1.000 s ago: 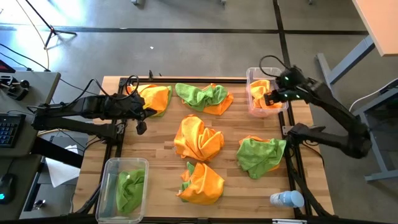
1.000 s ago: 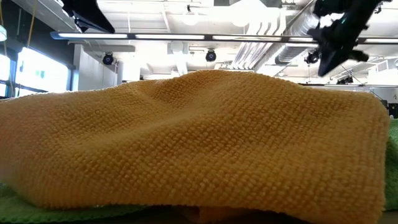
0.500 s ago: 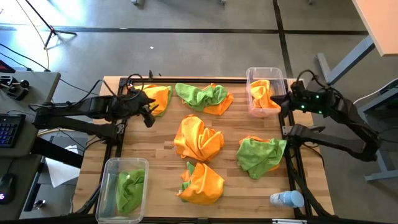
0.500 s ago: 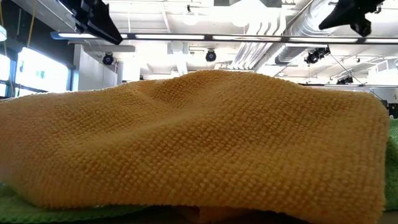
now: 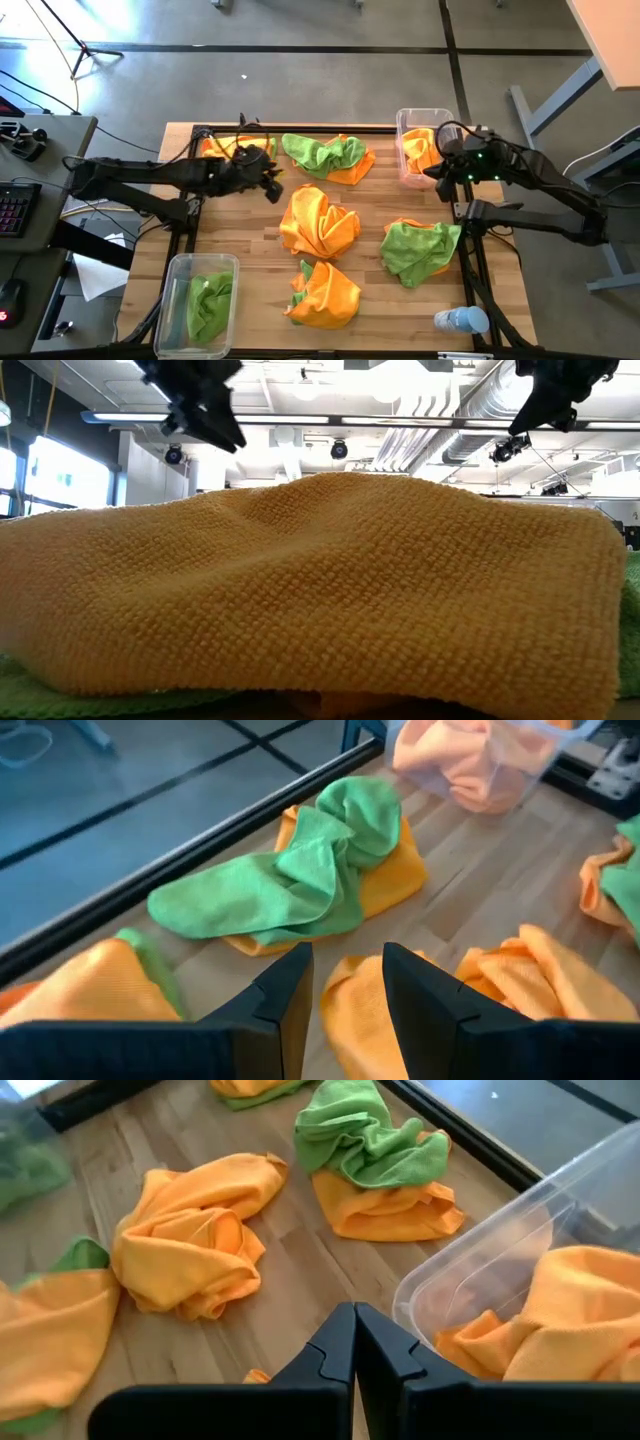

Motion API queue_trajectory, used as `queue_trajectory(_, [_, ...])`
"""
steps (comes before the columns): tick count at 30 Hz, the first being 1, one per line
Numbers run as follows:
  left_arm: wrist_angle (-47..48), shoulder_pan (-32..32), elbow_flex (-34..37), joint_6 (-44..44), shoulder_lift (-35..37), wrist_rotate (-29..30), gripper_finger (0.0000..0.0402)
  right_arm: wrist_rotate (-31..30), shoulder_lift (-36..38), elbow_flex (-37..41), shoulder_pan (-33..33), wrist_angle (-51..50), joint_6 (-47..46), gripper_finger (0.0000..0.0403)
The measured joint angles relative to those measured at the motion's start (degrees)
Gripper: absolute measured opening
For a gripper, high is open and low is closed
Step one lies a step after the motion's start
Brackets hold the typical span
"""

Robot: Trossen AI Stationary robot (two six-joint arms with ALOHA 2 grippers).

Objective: Sort microfiber towel by color & place in baskets
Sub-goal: Put the green microfiber towel into the bottom transparent bin

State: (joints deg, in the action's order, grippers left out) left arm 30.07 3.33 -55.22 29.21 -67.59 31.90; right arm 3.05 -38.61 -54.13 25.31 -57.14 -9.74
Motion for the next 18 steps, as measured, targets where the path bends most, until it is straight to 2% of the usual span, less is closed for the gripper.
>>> queue_trajectory(5, [0.1, 2.0, -7.2, 2.3, -9.0, -0.3, 0.0113, 0.0, 0.0, 0.0, 0.0, 0.0, 4.0, 0.0])
queue_trajectory(9, [1.6, 4.7, -14.9, 3.5, -16.3, -4.7, 0.0113, -0.2, 0.1, 0.0, 0.0, -0.1, 5.8, 0.0])
queue_trajectory(15, [13.5, 9.0, -27.4, 3.7, -26.0, -8.0, 0.0113, -0.2, 0.1, 0.0, 0.0, -1.0, 7.0, 0.0])
queue_trajectory(18, [16.3, 11.2, -31.7, 2.3, -29.7, -10.2, 0.0113, -0.2, 0.1, 0.0, 0.0, -1.3, 7.0, 0.0])
